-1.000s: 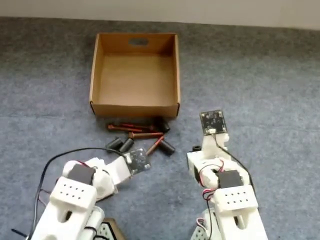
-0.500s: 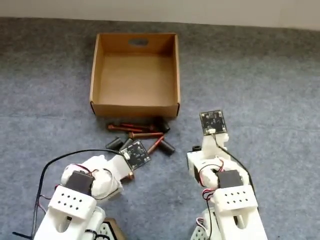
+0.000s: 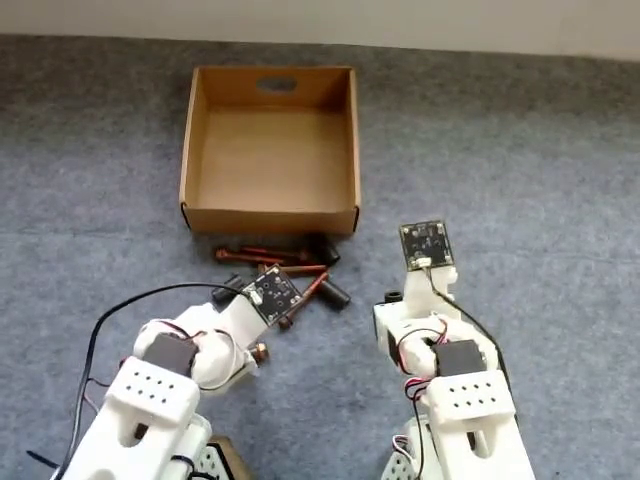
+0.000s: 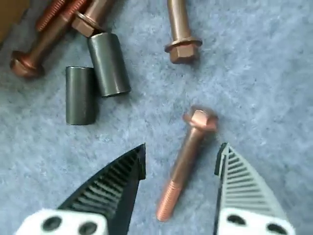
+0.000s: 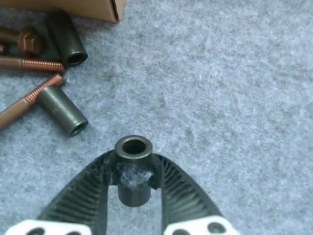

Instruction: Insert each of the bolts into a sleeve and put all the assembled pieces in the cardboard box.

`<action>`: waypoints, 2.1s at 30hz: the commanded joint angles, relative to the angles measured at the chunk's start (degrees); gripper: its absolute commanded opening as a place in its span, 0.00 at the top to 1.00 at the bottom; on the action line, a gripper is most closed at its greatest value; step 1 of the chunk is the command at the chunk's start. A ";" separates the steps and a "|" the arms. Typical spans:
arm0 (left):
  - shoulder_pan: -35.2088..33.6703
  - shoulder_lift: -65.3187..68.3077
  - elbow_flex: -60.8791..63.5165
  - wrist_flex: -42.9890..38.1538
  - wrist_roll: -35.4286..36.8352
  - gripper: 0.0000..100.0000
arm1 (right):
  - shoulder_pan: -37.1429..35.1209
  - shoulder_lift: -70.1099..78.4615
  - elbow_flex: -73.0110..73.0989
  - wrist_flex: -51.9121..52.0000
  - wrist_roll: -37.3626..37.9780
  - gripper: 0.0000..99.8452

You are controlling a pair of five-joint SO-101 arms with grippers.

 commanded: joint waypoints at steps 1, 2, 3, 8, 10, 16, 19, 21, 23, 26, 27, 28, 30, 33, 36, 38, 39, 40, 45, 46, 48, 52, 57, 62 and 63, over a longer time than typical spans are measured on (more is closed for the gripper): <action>2.07 9.01 -3.74 -3.87 0.35 0.77 | -0.31 -0.75 0.13 -1.10 -0.70 0.99; 2.33 11.21 -4.88 -4.04 0.35 0.77 | -0.31 -0.75 0.13 -1.10 -0.70 0.99; 2.51 13.49 -6.11 -4.22 0.35 0.77 | -0.31 -0.75 0.13 -1.10 -0.70 0.99; 2.51 17.98 -10.59 -4.22 0.35 0.77 | -0.31 -0.75 0.13 -1.19 -0.70 0.99; 2.51 17.98 -10.59 -4.04 0.35 0.77 | -0.31 -0.75 0.13 -1.19 -0.70 0.99; 2.59 18.24 -8.48 -4.22 0.18 0.82 | -0.31 -0.75 0.13 -1.19 -0.70 0.99; 2.51 17.98 -8.31 -4.13 0.26 0.99 | -0.31 -0.75 0.13 -1.19 -0.70 0.99; 2.51 17.98 -8.31 -3.96 0.35 0.97 | -0.31 -0.75 0.13 -1.45 -0.70 0.99; 2.51 17.89 -8.75 -3.87 0.35 0.99 | -0.22 -0.75 0.22 -2.24 -0.70 0.99; 2.15 17.80 -10.77 -3.25 0.44 0.99 | -0.22 -0.75 0.22 -2.24 -0.70 0.99; 2.15 17.80 -12.09 -1.76 0.44 0.99 | -0.22 -0.75 0.22 -2.24 -0.70 0.99; 2.15 17.80 -14.11 0.09 0.62 0.99 | -0.22 -0.75 0.22 -2.24 -0.70 0.99; 2.15 17.80 -19.12 4.22 3.60 0.99 | -0.22 -0.84 0.22 -2.24 -0.70 0.99; 2.24 17.80 -27.56 10.11 8.70 0.99 | -0.31 -0.84 0.13 -2.24 -0.70 0.99; 2.51 17.80 -33.89 13.10 11.78 0.99 | -0.31 -3.38 0.22 -2.15 -0.79 0.99; 2.15 17.36 -36.44 13.27 12.57 0.99 | -0.31 -6.81 1.45 -1.98 -0.79 0.99; 2.07 16.40 -37.05 13.27 12.57 0.99 | -0.31 -8.92 2.51 -1.98 -0.79 0.99; 2.07 14.73 -37.14 13.27 12.57 0.99 | -0.31 -11.38 3.56 -1.98 -0.79 0.99; 2.24 1.54 -35.38 12.31 17.58 0.99 | -0.31 -22.99 8.40 -1.98 -0.79 0.99; 2.24 -0.92 -34.51 10.73 19.60 0.99 | -0.31 -24.84 9.10 -1.98 -0.79 0.99; 2.42 -5.14 -31.78 6.51 23.30 0.99 | -0.40 -27.74 10.33 -1.98 -0.79 0.99; 2.51 -9.27 -25.80 -5.01 25.49 0.99 | -2.77 -31.25 11.12 -1.89 -4.13 0.99; 2.51 -9.36 -23.34 -16.35 26.20 0.99 | -9.36 -32.22 11.21 -2.24 -5.19 0.99; 2.68 -9.36 -23.43 -23.38 37.63 0.99 | -10.95 -32.22 11.21 -2.42 -5.10 0.99; 3.38 -9.36 -23.34 -24.53 38.42 0.99 | -10.95 -32.22 11.12 -2.59 -5.10 0.99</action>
